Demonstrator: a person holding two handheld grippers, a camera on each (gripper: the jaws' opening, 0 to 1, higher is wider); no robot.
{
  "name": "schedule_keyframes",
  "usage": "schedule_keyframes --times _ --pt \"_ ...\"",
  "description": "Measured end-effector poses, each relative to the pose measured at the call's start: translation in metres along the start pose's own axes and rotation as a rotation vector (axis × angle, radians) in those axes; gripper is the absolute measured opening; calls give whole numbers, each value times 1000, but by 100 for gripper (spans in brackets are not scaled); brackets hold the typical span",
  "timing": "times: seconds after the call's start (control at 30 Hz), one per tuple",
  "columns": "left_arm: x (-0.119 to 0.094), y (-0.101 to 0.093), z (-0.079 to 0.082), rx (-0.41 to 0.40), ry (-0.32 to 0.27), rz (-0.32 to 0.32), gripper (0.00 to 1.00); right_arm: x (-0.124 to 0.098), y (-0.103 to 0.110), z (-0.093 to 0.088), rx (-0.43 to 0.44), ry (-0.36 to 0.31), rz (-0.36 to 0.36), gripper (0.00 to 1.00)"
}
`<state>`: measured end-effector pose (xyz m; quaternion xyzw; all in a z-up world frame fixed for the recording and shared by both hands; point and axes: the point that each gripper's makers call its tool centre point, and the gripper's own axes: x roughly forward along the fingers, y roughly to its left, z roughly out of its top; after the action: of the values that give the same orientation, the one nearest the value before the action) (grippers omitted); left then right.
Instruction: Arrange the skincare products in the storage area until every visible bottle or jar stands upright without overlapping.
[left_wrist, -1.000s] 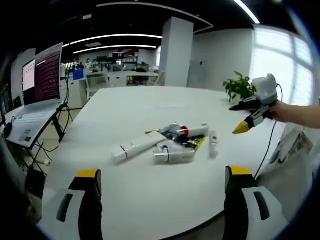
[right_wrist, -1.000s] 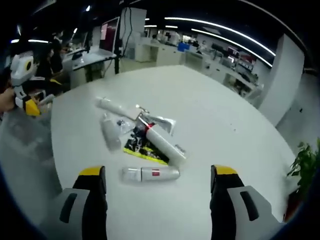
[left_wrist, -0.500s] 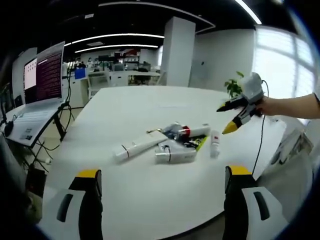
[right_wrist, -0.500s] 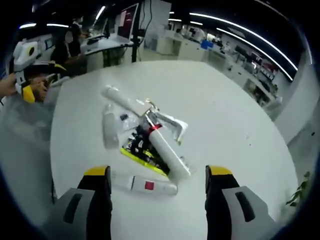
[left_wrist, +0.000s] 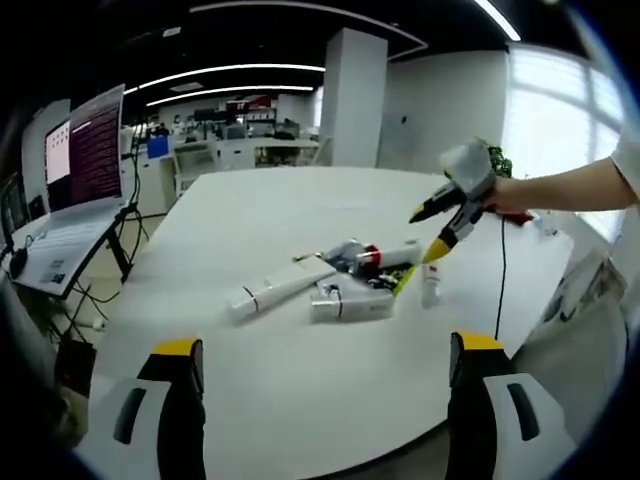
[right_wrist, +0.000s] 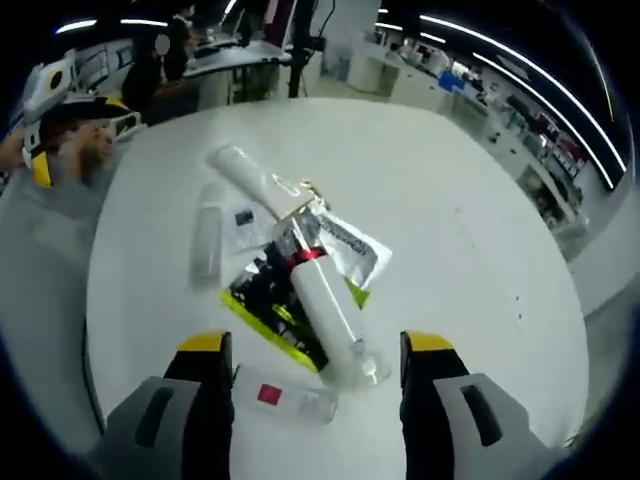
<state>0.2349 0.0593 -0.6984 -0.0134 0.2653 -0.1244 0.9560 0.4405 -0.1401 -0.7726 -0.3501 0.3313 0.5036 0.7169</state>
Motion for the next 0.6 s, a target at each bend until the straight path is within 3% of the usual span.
schedule_keyframes --times 0.6 --pt "2 2 -4 -6 19 6 97 43 -9 -1 -119 89 99 58"
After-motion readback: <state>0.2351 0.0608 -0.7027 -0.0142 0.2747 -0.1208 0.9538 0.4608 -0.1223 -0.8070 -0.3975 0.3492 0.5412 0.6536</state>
